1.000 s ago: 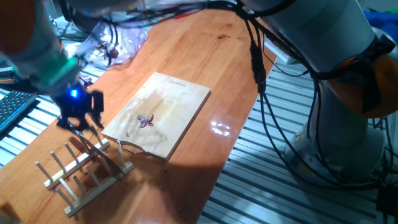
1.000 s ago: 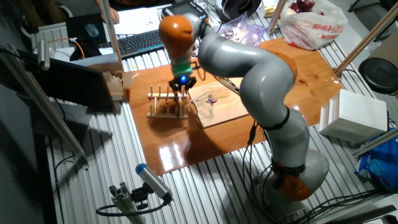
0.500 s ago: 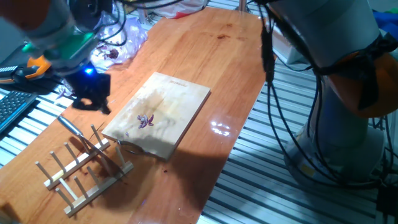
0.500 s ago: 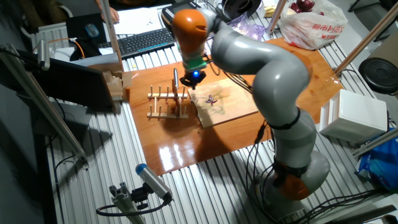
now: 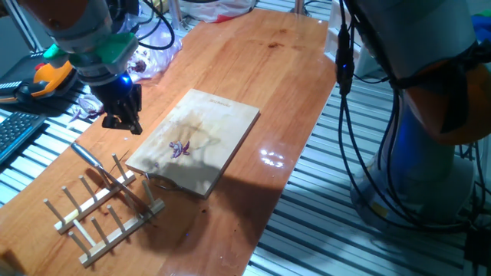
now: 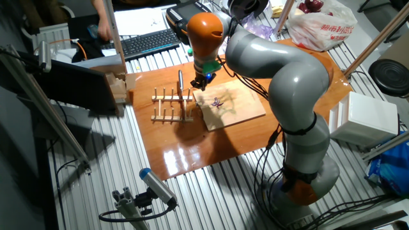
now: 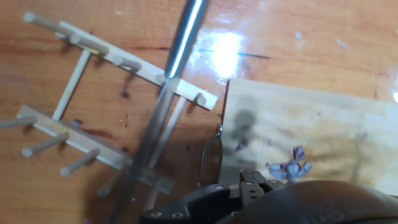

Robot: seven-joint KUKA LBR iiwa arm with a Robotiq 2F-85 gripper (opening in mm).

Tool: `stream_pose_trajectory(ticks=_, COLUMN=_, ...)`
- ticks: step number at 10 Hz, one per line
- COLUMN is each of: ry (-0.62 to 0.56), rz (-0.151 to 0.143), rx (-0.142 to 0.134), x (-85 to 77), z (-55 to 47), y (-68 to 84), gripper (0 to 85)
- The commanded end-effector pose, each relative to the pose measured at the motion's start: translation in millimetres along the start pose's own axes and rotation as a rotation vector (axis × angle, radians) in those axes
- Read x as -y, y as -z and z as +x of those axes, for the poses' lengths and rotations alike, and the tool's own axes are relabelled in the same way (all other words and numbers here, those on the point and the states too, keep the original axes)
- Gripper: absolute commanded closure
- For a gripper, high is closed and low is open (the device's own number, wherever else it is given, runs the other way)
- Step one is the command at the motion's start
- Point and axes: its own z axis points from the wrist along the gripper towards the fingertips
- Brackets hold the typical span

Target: Chop the onions

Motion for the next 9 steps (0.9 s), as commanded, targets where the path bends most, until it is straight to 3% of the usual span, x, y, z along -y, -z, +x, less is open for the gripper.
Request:
stream_pose_trajectory(ticks=1, ry=0.003, rz=-0.004, rx=0.002, x=-0.8, z=-0.5, y=-0.1, gripper=85.0)
stream_pose_trajectory(ticks=4, ry=0.003, rz=-0.013, rx=-0.004, x=-6.8, z=-3.1, y=-1.7, gripper=85.0)
stream_pose_trajectory(ticks=5, ry=0.009, rz=-0.043, rx=-0.009, x=-7.6, z=-2.9, y=-1.6, gripper=85.0)
stream_pose_trajectory(ticks=7, ry=0.007, rz=-0.032, rx=0.002, x=-8.7, z=-4.5, y=-1.1, gripper=85.0)
stream_pose_trajectory(ticks=9, ry=0.004, rz=-0.034, rx=-0.005, x=-7.8, z=-4.2, y=-0.9, gripper=85.0)
